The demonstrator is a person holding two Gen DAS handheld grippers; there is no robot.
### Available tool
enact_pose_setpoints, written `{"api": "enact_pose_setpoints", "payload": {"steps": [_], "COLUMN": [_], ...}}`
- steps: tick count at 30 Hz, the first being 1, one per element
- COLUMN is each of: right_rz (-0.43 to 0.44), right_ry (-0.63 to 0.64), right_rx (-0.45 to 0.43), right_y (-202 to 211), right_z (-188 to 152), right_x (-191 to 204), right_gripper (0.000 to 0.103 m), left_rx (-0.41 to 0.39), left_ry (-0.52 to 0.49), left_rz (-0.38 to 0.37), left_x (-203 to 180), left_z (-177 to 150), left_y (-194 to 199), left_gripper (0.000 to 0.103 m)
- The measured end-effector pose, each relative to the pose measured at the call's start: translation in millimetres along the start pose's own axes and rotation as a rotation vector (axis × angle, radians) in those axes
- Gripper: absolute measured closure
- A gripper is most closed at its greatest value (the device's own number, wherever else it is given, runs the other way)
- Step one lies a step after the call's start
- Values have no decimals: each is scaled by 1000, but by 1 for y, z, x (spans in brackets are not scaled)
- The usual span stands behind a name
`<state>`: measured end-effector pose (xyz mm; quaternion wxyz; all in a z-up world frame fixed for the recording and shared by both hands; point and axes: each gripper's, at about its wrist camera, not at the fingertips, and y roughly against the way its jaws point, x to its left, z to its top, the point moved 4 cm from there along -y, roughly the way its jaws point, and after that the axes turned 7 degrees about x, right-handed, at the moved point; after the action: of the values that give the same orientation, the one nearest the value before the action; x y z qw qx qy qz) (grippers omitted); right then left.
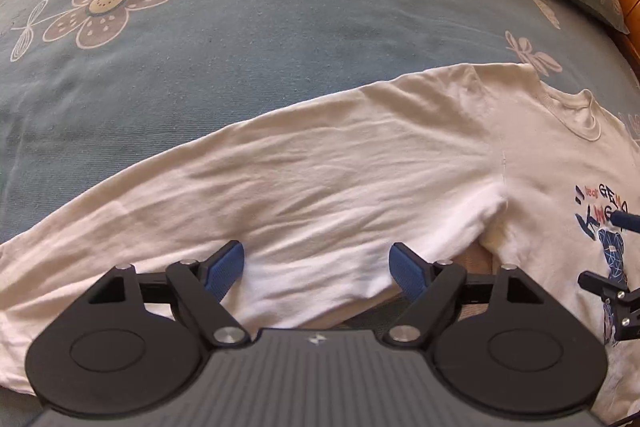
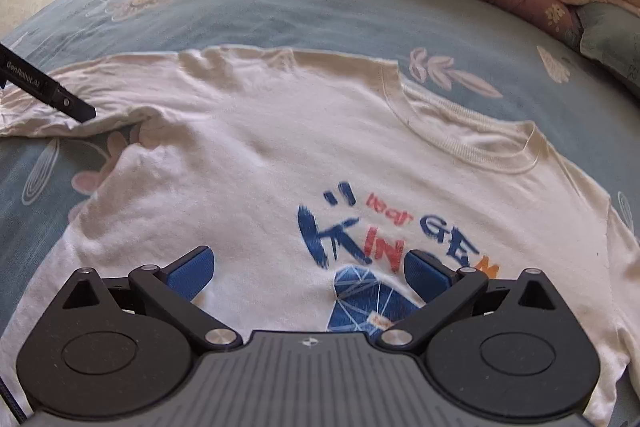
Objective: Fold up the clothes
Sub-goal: 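Pull the cuff across the body with the left gripper and lay it down, then release the sleeve and smooth it flat with the left gripper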
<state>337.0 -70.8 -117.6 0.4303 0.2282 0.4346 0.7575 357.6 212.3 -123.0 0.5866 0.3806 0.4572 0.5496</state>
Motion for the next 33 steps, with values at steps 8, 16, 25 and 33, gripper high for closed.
{"api": "enact_pose_setpoints", "payload": {"steps": [8, 16, 25, 33], "right_rz": [58, 120, 12, 21], "right_ry": [102, 224, 130, 35], "right_rx": [-12, -66, 60, 63], "right_y": [-34, -18, -13, -19], "right_z": [48, 52, 3, 0], "right_x": [66, 102, 30, 25], "right_gripper": [0, 0, 0, 0], "left_rx": [-11, -20, -150, -12], "left_ry": [21, 29, -91, -113], "left_rz": [-31, -76, -281, -396], "left_x": [2, 5, -53, -87], "left_z": [0, 1, 19, -1], "left_y": [-1, 5, 24, -10], "left_gripper": [15, 14, 14, 14]}}
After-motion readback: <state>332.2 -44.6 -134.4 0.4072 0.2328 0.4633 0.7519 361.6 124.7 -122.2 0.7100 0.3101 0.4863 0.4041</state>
